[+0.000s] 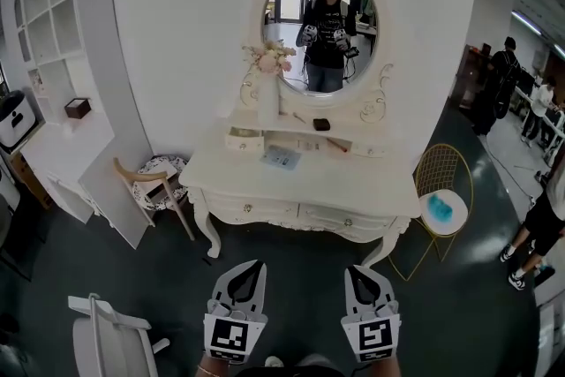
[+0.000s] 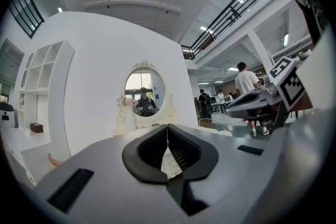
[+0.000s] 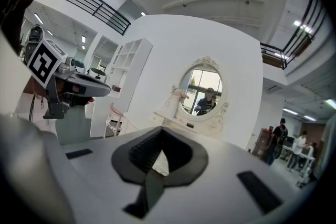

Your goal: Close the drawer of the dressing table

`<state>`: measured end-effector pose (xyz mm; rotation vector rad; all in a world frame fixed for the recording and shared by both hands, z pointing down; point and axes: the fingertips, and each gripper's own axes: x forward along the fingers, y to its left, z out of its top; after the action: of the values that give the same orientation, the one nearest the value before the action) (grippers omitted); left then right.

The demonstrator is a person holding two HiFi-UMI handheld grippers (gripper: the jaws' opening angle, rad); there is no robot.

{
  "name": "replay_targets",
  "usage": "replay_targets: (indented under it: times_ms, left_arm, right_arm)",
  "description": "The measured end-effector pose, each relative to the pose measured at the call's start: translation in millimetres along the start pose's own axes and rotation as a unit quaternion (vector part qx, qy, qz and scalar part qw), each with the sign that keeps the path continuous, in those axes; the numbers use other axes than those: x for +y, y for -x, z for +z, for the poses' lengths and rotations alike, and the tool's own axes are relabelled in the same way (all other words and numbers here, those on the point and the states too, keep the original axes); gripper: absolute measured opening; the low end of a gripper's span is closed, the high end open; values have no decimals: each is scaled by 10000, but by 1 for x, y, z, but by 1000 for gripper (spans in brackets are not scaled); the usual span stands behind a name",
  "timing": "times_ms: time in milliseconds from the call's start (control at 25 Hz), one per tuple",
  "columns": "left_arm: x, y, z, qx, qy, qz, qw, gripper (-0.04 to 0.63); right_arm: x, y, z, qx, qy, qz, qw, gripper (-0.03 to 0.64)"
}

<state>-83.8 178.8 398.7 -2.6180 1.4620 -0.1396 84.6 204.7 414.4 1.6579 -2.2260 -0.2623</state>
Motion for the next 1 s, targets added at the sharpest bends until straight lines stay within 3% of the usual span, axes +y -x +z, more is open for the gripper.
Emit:
replay_targets:
  times_ms: [1000]
  left_arm:
    - [23, -30, -14, 221, 183, 309, 9991, 17]
  right_arm:
    - [-11, -46, 0, -60, -5, 281, 9996, 11]
